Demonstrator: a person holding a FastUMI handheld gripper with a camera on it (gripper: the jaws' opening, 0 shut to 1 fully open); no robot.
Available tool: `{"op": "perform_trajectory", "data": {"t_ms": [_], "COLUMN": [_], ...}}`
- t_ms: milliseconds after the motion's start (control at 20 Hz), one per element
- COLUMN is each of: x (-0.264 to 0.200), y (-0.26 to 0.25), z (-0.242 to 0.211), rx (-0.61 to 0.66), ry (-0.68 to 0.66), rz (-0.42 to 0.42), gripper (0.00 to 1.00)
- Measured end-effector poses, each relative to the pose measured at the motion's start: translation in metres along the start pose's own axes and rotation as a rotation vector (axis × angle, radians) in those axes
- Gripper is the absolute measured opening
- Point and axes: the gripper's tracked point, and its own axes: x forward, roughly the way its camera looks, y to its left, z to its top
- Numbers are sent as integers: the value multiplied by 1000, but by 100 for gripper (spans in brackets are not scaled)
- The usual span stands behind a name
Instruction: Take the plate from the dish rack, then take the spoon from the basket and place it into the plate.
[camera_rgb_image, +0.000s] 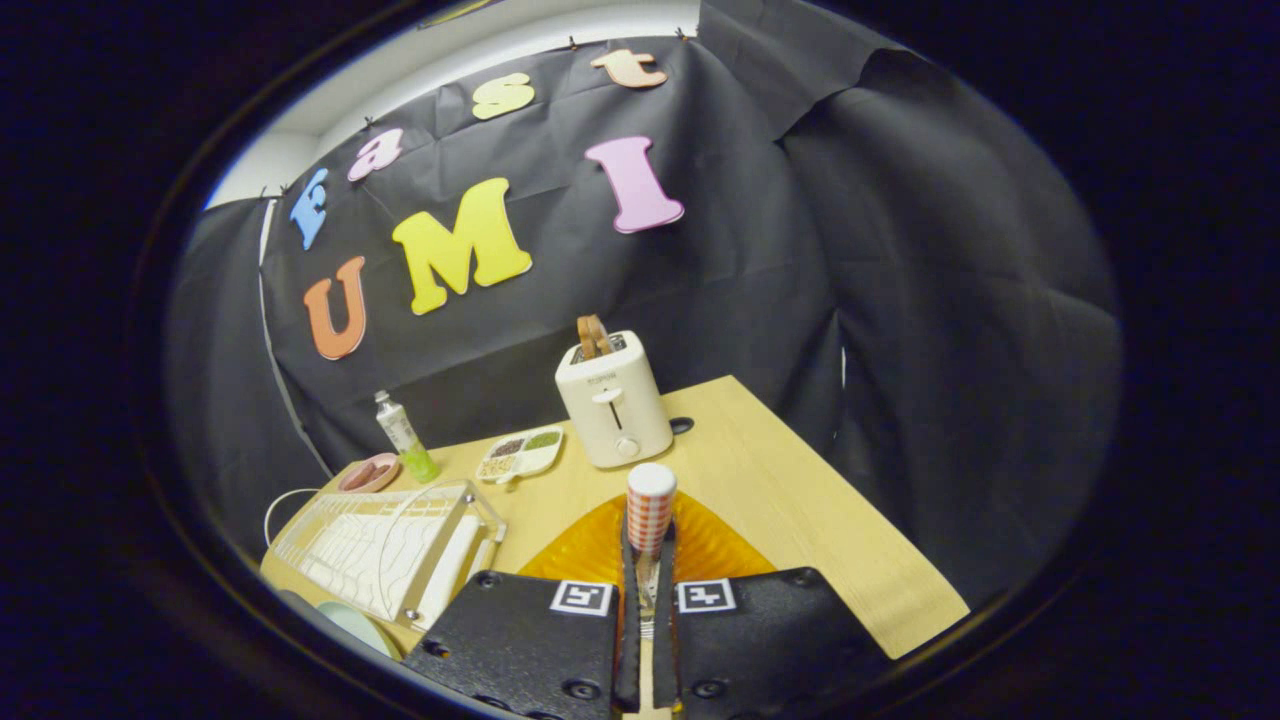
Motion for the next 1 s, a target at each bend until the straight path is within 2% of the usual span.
{"op": "perform_trajectory", "data": {"t_ms": [400,650,1000], "x": [-48,-100,-160], "y": [6,49,154], "z": [64,89,69], "rx": [-23,-30,-72], "ry": [-159,-189,-151], "rz": [-142,-140,-1], "gripper": [9,9,9]}}
